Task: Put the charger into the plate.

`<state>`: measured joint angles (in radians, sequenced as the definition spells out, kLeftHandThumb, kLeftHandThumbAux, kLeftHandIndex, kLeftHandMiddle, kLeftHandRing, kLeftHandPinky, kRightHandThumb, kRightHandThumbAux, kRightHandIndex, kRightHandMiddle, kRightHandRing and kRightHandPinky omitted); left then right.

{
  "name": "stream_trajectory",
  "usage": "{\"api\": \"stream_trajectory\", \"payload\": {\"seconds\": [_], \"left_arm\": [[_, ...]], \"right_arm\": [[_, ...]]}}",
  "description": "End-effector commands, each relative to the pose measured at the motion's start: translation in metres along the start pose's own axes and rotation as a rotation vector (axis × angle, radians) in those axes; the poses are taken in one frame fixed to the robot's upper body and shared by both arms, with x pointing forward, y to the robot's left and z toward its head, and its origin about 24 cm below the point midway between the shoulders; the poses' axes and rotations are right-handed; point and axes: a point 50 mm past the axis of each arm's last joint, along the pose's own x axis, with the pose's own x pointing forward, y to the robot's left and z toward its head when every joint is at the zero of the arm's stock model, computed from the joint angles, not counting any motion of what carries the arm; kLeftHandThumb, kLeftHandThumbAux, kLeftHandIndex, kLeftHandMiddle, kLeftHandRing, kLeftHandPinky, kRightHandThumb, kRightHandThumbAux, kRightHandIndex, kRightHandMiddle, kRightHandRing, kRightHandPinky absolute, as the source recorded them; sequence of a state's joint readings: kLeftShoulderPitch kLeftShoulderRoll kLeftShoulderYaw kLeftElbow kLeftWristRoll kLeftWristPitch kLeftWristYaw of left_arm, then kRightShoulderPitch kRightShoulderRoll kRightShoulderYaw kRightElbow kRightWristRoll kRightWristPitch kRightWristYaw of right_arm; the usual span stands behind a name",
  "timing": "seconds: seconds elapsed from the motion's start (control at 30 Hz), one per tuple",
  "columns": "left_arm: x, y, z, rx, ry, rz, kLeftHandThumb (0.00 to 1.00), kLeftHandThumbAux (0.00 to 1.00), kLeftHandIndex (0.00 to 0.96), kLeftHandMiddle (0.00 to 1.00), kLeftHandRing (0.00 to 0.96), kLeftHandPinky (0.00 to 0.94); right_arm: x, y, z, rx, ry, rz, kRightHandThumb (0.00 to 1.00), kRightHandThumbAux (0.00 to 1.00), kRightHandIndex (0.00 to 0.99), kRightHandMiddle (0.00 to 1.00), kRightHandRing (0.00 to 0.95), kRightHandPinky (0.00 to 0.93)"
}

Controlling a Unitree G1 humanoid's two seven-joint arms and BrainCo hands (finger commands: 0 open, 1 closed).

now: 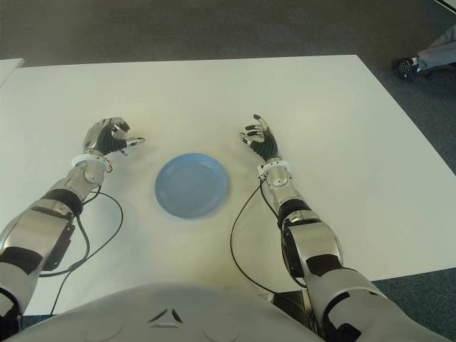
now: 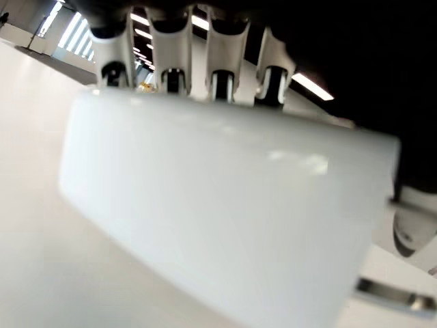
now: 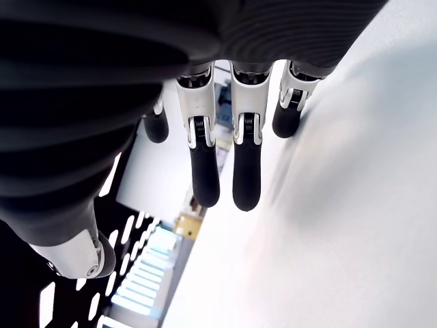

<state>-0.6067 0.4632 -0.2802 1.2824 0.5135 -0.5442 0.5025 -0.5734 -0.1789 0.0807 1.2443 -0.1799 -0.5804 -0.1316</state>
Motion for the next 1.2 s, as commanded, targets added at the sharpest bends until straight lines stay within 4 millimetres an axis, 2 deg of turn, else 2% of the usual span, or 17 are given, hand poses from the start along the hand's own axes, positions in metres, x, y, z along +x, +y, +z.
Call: {"api": "stream_trajectory", "payload": {"seconds": [0.03, 0.33, 0.47, 0.63, 1.2], "left_arm": [[0.009, 0.007, 0.014, -0.039, -0.070, 0.045, 0.737, 0.693, 0.445, 0.832, 0.835, 0.840], [0.013, 0.007, 0.033, -0.047, -0.175, 0.073, 0.737, 0.693, 0.445, 0.835, 0.838, 0.833], [0.012, -0.005, 0.050, -0.055, -0.249, 0.058, 0.734, 0.694, 0.445, 0.830, 0.833, 0.821], [0.010, -0.011, 0.058, -0.058, -0.291, 0.033, 0.732, 0.695, 0.445, 0.828, 0.830, 0.815], [-0.015, -0.039, 0.097, -0.039, -0.588, -0.016, 0.723, 0.699, 0.444, 0.824, 0.828, 0.820]], "right_arm": [[-0.027, 0.034, -0.039, 0.005, 0.203, 0.152, 0.000, 0.644, 0.058, 0.319, 0.316, 0.277], [-0.027, 0.035, -0.038, 0.004, 0.206, 0.153, 0.000, 0.648, 0.053, 0.337, 0.322, 0.264], [-0.026, 0.036, -0.038, 0.005, 0.206, 0.154, 0.000, 0.651, 0.054, 0.334, 0.321, 0.266], [-0.026, 0.037, -0.037, 0.002, 0.204, 0.155, 0.000, 0.653, 0.056, 0.335, 0.321, 0.265], [-0.025, 0.038, -0.035, -0.001, 0.198, 0.151, 0.000, 0.632, 0.065, 0.319, 0.318, 0.288]]}}
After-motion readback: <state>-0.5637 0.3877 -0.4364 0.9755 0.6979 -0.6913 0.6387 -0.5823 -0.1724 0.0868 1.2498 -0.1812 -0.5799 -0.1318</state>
